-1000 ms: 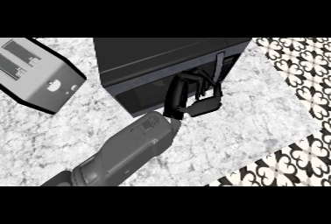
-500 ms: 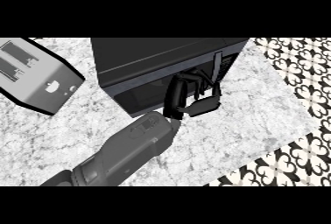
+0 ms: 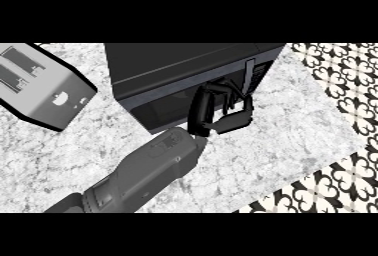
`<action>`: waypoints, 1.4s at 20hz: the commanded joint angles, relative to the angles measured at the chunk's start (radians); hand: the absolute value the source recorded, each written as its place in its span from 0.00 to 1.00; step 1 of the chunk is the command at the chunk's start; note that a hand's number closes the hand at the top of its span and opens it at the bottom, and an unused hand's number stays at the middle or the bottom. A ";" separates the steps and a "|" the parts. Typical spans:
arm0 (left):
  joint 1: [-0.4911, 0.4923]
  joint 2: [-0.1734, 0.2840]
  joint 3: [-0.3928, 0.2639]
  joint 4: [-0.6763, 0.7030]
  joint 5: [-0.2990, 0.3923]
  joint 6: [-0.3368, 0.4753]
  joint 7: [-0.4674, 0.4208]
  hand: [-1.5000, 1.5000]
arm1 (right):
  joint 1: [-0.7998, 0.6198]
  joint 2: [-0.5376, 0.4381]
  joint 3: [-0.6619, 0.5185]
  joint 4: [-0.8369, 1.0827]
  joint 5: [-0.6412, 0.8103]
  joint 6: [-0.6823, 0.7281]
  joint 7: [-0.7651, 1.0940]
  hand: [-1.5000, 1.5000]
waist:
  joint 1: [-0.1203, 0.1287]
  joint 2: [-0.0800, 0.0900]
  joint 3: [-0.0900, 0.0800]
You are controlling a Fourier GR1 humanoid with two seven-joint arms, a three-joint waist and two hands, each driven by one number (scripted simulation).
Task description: Pick up the milk, place it into the microwave and close the microwave
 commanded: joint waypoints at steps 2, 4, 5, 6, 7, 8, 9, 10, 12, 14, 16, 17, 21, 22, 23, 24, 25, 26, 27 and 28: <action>-0.055 0.000 0.026 0.078 0.034 -0.023 0.014 1.00 | 0.007 -0.020 0.011 -0.001 -0.033 0.027 0.015 0.00 | -0.019 0.015 0.000; -0.063 0.000 0.026 0.086 0.034 -0.023 0.002 1.00 | 0.006 -0.033 0.006 0.000 -0.049 0.034 0.019 0.00 | -0.017 0.014 0.000; -0.062 0.000 0.017 0.078 0.044 -0.021 0.006 1.00 | -0.004 -0.031 0.006 0.007 -0.056 0.027 0.019 0.00 | -0.015 0.016 0.000; -0.055 0.000 0.015 0.083 0.047 -0.029 -0.003 1.00 | -0.006 -0.037 0.006 0.007 -0.057 0.034 0.020 0.00 | -0.005 0.016 0.000; -0.065 0.000 0.018 0.084 0.053 -0.025 0.003 1.00 | -0.003 -0.039 0.003 0.008 -0.064 0.035 0.021 0.00 | -0.019 0.016 0.001; -0.065 0.000 0.016 0.091 0.052 -0.027 -0.004 1.00 | 0.002 -0.043 0.006 0.002 -0.068 0.037 0.026 0.00 | -0.018 0.013 0.000; -0.067 0.000 0.013 0.085 0.060 -0.021 -0.003 1.00 | -0.009 -0.054 -0.004 0.011 -0.075 0.038 0.027 0.00 | -0.017 0.015 0.000; -0.065 0.000 0.018 0.092 0.064 -0.035 -0.009 1.00 | -0.013 -0.050 -0.007 0.012 -0.086 0.031 0.024 0.00 | -0.004 0.014 -0.001; -0.067 0.000 0.008 0.094 0.071 -0.027 -0.012 1.00 | -0.013 -0.059 -0.009 0.010 -0.087 0.036 0.028 0.00 | -0.015 0.014 0.000; -0.072 0.000 0.009 0.097 0.079 -0.021 -0.017 1.00 | -0.012 -0.069 -0.015 0.010 -0.080 0.045 0.033 0.00 | -0.019 0.011 0.000; -0.065 0.000 -0.004 0.099 0.080 -0.035 -0.031 1.00 | -0.018 -0.077 -0.016 0.024 -0.093 0.050 0.035 0.00 | -0.009 0.017 0.001; -0.067 0.000 -0.001 0.098 0.087 -0.034 -0.032 1.00 | -0.016 -0.081 -0.018 0.024 -0.096 0.054 0.037 0.00 | -0.015 0.016 0.001; -0.087 0.000 -0.066 0.130 0.058 -0.042 -0.025 1.00 | -0.033 -0.092 -0.014 0.017 -0.124 0.070 0.035 0.00 | -0.016 0.015 0.004; -0.093 0.000 -0.059 0.145 0.071 -0.034 -0.003 1.00 | -0.031 -0.086 -0.008 0.010 -0.136 0.079 0.029 0.00 | -0.019 0.013 0.005; -0.101 0.000 -0.069 0.154 0.066 -0.017 -0.001 1.00 | -0.033 -0.095 -0.008 0.009 -0.151 0.080 0.034 0.00 | -0.017 0.008 0.005; -0.092 0.000 -0.078 0.166 0.069 -0.012 0.005 1.00 | -0.038 -0.091 -0.008 0.011 -0.164 0.083 0.028 0.00 | -0.010 0.008 0.005; -0.098 0.000 -0.086 0.180 0.070 -0.009 0.022 1.00 | -0.031 -0.090 -0.001 0.020 -0.170 0.086 0.031 0.00 | 0.000 0.009 0.007; -0.103 0.000 -0.085 0.190 0.071 0.006 0.027 1.00 | -0.036 -0.105 0.001 0.016 -0.172 0.096 0.039 0.00 | 0.006 0.011 0.006; -0.088 0.000 -0.095 0.195 0.078 0.015 0.029 1.00 | -0.032 -0.100 0.007 0.008 -0.178 0.101 0.037 0.00 | 0.008 0.007 0.005; -0.088 0.000 -0.086 0.191 0.094 0.024 0.038 1.00 | -0.038 -0.111 0.001 0.008 -0.177 0.103 0.040 0.00 | 0.015 0.007 0.004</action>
